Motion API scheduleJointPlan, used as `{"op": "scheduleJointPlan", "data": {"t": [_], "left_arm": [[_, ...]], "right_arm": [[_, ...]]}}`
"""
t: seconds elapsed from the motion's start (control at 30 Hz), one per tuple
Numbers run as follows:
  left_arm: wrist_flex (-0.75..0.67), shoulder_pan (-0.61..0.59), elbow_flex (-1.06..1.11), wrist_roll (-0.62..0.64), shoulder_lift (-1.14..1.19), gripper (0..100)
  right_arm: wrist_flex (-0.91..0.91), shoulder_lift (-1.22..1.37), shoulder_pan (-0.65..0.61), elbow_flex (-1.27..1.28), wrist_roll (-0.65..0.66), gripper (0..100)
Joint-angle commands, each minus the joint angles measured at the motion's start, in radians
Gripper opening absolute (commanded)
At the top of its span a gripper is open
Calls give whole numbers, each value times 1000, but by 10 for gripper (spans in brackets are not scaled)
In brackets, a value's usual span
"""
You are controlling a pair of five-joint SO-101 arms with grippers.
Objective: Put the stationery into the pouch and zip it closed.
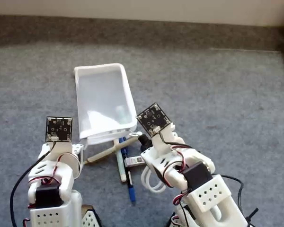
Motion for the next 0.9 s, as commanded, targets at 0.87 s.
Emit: {"op": "scheduleJointPlan", "data": {"t": [0.87], "left_arm": [[-396, 101, 143, 6, -10, 220]], "right_arm": [[81, -35, -18, -127, 3, 5]]}}
